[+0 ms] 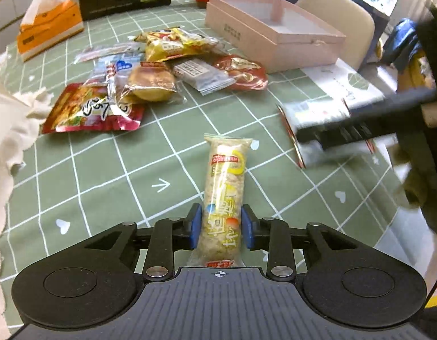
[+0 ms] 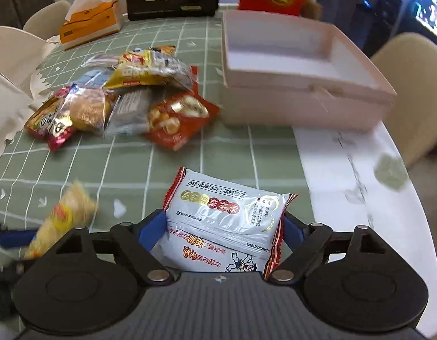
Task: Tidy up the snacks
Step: 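Grasp the white snack packet with the right tool while left holds the bar, then lower the bar and white packet into the pink box, opening both tools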
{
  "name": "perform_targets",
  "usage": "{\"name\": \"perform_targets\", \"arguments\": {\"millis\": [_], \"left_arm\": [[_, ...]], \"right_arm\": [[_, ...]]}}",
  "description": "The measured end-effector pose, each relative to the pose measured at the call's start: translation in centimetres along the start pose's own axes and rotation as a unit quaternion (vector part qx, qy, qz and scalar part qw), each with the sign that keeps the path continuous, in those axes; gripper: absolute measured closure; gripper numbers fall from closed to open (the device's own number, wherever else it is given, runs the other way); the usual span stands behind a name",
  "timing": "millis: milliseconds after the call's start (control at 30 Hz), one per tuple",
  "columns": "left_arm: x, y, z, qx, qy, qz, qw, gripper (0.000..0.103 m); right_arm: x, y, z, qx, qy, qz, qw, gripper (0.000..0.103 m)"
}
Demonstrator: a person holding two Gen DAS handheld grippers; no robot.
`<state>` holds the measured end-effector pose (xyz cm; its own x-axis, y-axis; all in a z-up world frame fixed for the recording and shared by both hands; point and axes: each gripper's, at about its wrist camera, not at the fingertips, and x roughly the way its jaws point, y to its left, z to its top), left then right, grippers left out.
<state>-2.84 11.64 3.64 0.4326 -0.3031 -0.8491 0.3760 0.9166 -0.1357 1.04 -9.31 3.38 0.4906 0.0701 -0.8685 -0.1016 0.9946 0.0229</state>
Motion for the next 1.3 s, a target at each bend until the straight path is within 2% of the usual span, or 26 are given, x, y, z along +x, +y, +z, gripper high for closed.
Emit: {"name": "perform_targets", "arguments": {"millis": [67,133,167,267,367,467,567,700,833,900,967,1067,1133,1200,1233,1300], "left_arm": [[0.0,0.7,0.0,-0.013,-0.003,-0.014,0.9998,0.069],[0.0,1.2,-0.1,-0.020,-0.009,-0.027,0.9994,0.069],[0.1,1.6,-0.1,-0.022,-0.013,-0.034,0.9991,0.069],[-0.4,2.4,-0.5,-0.032,-0.017,-0.055,0.9978,0.070],[-1.4,2.9,-0.9,-0.047,-0.026,-0.073,0.9959,0.070],[-1.8,3.2,-1.0,-0.061,-0.026,-0.073,0.9952,0.070],[-1.9,3.1,-1.0,-0.074,-0.024,-0.064,0.9949,0.070],[-1.9,2.2,-1.2,-0.083,-0.022,-0.045,0.9953,0.070],[-2.2,1.0,-0.9,-0.076,-0.019,-0.025,0.9966,0.070],[-2.7,0.5,-0.4,-0.076,-0.024,-0.019,0.9966,0.070],[-3.1,0.1,0.2,-0.081,-0.026,-0.021,0.9962,0.070],[-3.8,-0.3,1.2,-0.095,-0.026,-0.037,0.9944,0.070],[-4.6,-0.8,2.2,-0.091,-0.037,-0.042,0.9943,0.070],[-5.6,-1.5,3.2,-0.076,-0.056,-0.047,0.9944,0.070],[-6.0,-1.7,3.7,-0.070,-0.065,-0.053,0.9941,0.070],[-7.0,-2.2,4.7,-0.055,-0.083,-0.071,0.9925,0.070]], "right_arm": [[-1.0,0.0,-1.3,0.013,0.008,0.024,1.000,0.016],[-2.2,0.4,-2.5,0.032,-0.001,0.045,0.998,0.016],[-2.9,0.6,-3.2,0.039,-0.010,0.043,0.998,0.015],[-5.0,2.0,-4.9,0.040,-0.031,0.005,0.999,0.014],[-6.5,3.1,-6.5,-0.032,-0.037,-0.005,0.999,0.014],[-7.3,3.6,-7.2,-0.092,-0.036,-0.036,0.994,0.014],[-7.5,2.7,-7.5,-0.129,-0.023,-0.019,0.991,0.013],[-5.6,2.5,-8.5,-0.234,-0.009,-0.017,0.972,0.013],[-4.0,3.3,-7.5,-0.288,-0.046,-0.006,0.957,0.013],[-3.3,3.0,-6.3,-0.285,-0.056,0.025,0.956,0.013],[-2.0,2.3,-4.9,-0.262,-0.045,0.066,0.962,0.011],[-0.2,0.9,-2.6,-0.182,-0.017,0.110,0.977,0.005],[-0.2,0.6,-1.9,-0.137,-0.012,0.107,0.985,0.010],[-0.7,0.6,-1.5,-0.120,-0.001,0.082,0.989,0.028],[-1.3,0.5,-1.4,-0.110,0.008,0.069,0.991,0.028],[-3.1,-0.4,-1.0,-0.082,0.005,0.073,0.994,0.028]]}}
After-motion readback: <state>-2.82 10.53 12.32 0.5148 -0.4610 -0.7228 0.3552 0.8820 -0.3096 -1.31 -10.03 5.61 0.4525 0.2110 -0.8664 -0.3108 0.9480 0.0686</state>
